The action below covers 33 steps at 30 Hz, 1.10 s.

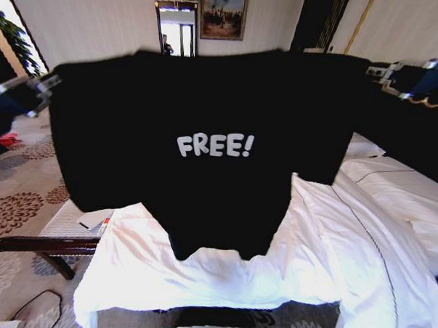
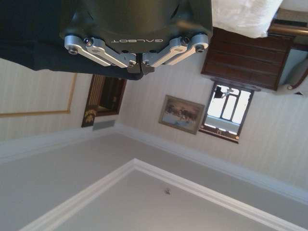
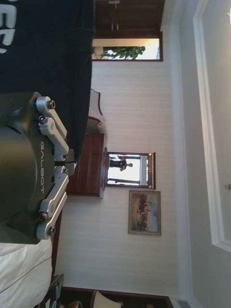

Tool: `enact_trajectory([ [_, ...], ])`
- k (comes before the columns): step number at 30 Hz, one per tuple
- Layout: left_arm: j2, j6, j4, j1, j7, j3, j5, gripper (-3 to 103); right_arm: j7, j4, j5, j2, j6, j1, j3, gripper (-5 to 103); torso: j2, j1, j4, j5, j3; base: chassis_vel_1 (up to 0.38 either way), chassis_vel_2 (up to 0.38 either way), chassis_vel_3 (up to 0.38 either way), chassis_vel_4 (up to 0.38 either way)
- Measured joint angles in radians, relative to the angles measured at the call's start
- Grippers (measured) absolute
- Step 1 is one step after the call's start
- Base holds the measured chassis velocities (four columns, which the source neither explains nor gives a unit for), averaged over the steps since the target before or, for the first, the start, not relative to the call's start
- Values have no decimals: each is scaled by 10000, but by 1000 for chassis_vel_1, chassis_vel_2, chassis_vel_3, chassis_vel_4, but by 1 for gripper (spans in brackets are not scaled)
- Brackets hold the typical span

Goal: Fold the clothes on the bed.

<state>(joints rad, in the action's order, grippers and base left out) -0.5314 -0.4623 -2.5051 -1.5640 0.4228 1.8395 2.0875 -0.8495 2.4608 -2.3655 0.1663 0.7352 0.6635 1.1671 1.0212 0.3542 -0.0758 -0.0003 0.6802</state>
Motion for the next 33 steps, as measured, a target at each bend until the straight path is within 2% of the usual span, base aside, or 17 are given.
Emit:
enact_trajectory([
  [6, -70, -124, 19, -64, 250, 253, 337, 0, -401, 400, -307, 42, 1, 86, 79, 0, 0, -1, 1, 5, 0, 0, 0, 0, 0],
  [12, -321, -317, 29, -142, 567, -683, 228, 0, -750, 455, -192, 428, 31, 342, -739, 0, -1, 1, 5, 1, 2, 0, 0, 0, 0],
  [13, -356, -317, 34, -82, 626, -1066, 74, 0, -757, 454, 58, 570, 31, 410, -1015, 0, -1, 1, 7, 3, 2, 0, 0, 0, 0],
  [15, -369, -317, 48, 480, 795, -2598, -637, 0, -686, 444, 777, 876, 32, 440, -1755, 0, 0, 0, 7, 5, 1, 0, 0, 0, 0],
  [16, -369, -317, 48, 480, 795, -2598, -637, 0, -686, 444, 777, 876, 32, 440, -1755, 0, 0, 0, 7, 5, 1, 0, 0, 0, 0],
  [17, -340, -308, 52, 833, 872, -3426, -1087, 0, -575, 410, 1165, 993, 32, 447, -2110, 0, -1, 0, 4, 1, 2, 0, 0, 0, 0],
  [18, -282, -247, 60, 1142, 884, -4174, -1550, 0, -215, 198, 1836, 1205, 32, 488, -2555, 0, -2, 1, -9, -3, 2, 0, 0, 0, 0],
  [19, -233, -152, 63, 1360, 882, -4799, -2001, 0, 449, -204, 2732, 1497, 31, 551, -3030, 0, -2, 1, -5, 0, 2, 0, 0, 0, 0],
  [20, -233, -152, 63, 1360, 882, -4799, -2001, 0, 449, -204, 2732, 1497, 31, 551, -3030, 0, -2, 1, -5, 0, 2, 0, 0, 0, 0],
  [22, -153, -64, 64, 1897, 852, -5876, -2754, 0, 1304, -841, 3990, 1954, 24, 577, -3941, 0, -2, 1, 5, 4, 3, 0, 0, 0, 0],
  [24, -82, 140, 75, 2576, 708, -7489, -3700, 0, 2174, -1610, 5487, 2704, -150, 572, -5280, 0, -3, 1, 6, 9, 3, 0, 0, 0, 0],
  [25, -82, 140, 75, 2576, 708, -7489, -3700, 0, 2174, -1610, 5487, 2704, -150, 572, -5280, 0, -3, 1, 6, 9, 3, 0, 0, 0, 0],
  [28, -64, 400, 719, 3275, 88, -9548, -5155, 0, 2954, -2652, 7150, 3664, -538, 336, -6766, 0, -3, 2, 2, 4, 4, 0, 0, 0, 0],
  [29, -145, 423, 1035, 3639, -16, -10195, -5416, 0, 3255, -3125, 7798, 4005, -679, 218, -7206, 0, -3, 2, 5, 5, 4, 0, 0, 0, 0],
  [30, -145, 423, 1035, 3639, -16, -10195, -5416, 0, 3255, -3125, 7798, 4005, -679, 218, -7206, 0, -3, 2, 5, 5, 4, 0, 0, 0, 0],
  [33, -602, 434, 2201, 4921, -134, -12242, -5992, 0, 3790, -4494, 9104, 4845, -928, -135, -8330, 0, -2, 2, 8, 0, 4, 0, 0, 0, 0],
])
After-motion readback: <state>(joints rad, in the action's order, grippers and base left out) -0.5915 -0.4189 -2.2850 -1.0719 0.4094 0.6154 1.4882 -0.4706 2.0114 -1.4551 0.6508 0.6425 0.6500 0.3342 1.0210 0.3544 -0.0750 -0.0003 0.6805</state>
